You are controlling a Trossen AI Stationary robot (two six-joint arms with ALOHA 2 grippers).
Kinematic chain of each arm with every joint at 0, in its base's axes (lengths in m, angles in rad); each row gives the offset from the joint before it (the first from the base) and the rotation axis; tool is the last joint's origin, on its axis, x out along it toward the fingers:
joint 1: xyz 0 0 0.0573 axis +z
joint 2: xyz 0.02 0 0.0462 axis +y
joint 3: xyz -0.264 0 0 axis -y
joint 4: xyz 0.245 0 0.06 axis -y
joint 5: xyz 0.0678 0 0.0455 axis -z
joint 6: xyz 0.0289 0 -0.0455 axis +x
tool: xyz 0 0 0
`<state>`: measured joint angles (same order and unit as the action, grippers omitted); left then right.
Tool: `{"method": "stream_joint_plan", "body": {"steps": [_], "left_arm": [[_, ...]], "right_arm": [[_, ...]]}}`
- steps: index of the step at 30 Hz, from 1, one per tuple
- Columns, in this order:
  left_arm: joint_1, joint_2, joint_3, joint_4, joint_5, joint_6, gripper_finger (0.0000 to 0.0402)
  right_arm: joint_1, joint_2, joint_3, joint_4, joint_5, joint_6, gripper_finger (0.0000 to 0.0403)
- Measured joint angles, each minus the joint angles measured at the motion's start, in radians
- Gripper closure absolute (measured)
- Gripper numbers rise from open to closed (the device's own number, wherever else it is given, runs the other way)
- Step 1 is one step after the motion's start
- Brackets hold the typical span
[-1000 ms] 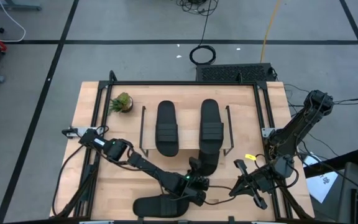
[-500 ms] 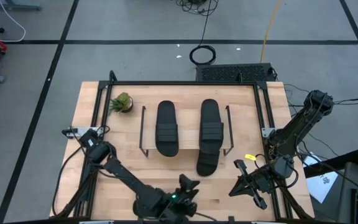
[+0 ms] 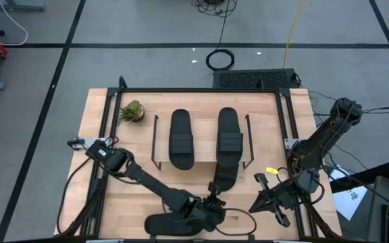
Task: Pick and place slides into the shelf
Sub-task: Put the black slide under the shelf
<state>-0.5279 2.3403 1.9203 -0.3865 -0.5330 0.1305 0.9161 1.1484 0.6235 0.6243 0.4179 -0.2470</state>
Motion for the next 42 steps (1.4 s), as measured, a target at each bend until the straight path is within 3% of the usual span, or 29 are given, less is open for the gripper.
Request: {"method": "stream_joint_plan", "body": {"steps": [16, 20, 42], "left_arm": [[0.06, 0.075, -0.001, -0.004, 0.095, -0.014, 0.0401], [0.083, 0.075, -0.001, -0.004, 0.171, -0.03, 0.0401], [0.14, 0.102, -0.001, 0.039, 0.132, -0.011, 0.0401]], "right_arm": [[0.0, 0.0, 0.0, -0.001, 0.0, -0.004, 0.0403], [0.0, 0.0, 0.0, 0.0, 0.0, -0.004, 0.0403], [0.0, 0.0, 0.0, 0.0, 0.0, -0.008, 0.0403]]}}
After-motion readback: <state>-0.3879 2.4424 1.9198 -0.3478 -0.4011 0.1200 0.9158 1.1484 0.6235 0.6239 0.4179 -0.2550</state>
